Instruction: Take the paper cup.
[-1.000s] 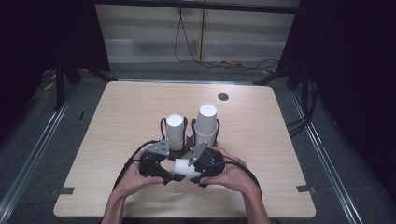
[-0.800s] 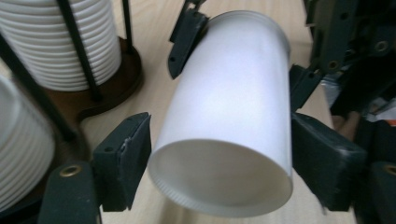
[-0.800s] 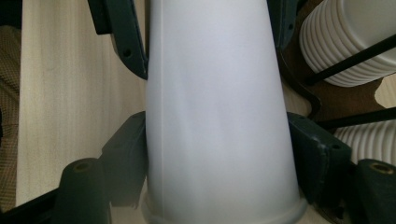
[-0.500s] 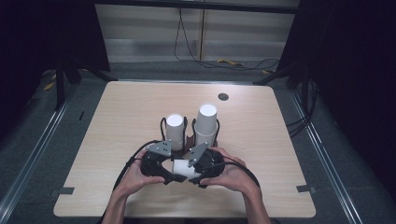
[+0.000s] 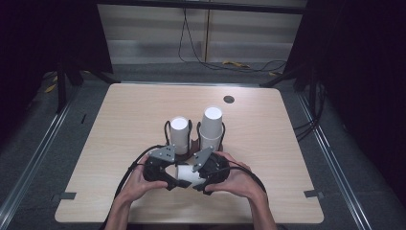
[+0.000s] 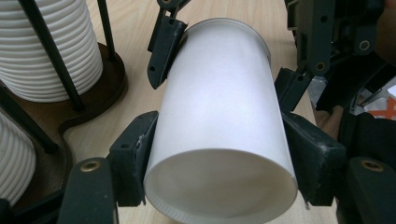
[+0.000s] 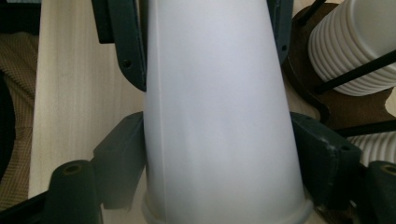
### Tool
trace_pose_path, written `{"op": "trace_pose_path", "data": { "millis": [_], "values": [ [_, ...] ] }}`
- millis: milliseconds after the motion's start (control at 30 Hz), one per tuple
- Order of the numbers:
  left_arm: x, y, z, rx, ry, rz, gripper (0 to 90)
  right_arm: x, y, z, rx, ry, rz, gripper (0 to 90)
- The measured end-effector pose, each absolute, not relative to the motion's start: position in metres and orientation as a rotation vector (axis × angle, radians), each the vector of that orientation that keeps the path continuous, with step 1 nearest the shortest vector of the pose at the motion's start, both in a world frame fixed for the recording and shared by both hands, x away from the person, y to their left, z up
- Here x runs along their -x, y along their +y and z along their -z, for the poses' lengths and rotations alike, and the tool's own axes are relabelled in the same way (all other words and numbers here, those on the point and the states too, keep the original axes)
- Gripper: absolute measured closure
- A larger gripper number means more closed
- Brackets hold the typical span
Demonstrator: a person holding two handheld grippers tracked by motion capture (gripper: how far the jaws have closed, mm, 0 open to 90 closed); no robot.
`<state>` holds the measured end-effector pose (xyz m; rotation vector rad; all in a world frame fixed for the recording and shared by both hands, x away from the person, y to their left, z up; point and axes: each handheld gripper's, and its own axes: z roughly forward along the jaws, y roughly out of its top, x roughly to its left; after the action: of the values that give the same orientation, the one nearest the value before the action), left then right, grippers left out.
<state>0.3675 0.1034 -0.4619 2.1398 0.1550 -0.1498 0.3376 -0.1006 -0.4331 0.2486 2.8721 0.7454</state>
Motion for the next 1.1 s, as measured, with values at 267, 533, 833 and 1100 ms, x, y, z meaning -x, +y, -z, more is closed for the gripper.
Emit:
{"op": "trace_pose_path", "data": {
  "millis": [267, 533, 833, 1100],
  "values": [
    [-0.365, 0.111, 0.461, -2.098, 0.187, 0.125, 32.9, -0.341, -0.109, 0.436, -0.363, 2.836, -0.826, 13.8],
    [-0.363, 0.115, 0.463, -2.069, 0.203, 0.112, 32.9, -0.341, -0.119, 0.441, -0.433, 2.821, -0.893, 13.9],
    [-0.362, 0.118, 0.464, -2.046, 0.229, 0.093, 32.7, -0.342, -0.132, 0.451, -0.569, 2.796, -0.996, 14.6],
    [-0.36, 0.121, 0.467, -2.011, 0.249, 0.065, 32.8, -0.338, -0.143, 0.459, -0.651, 2.739, -1.037, 14.2]
  ]
}}
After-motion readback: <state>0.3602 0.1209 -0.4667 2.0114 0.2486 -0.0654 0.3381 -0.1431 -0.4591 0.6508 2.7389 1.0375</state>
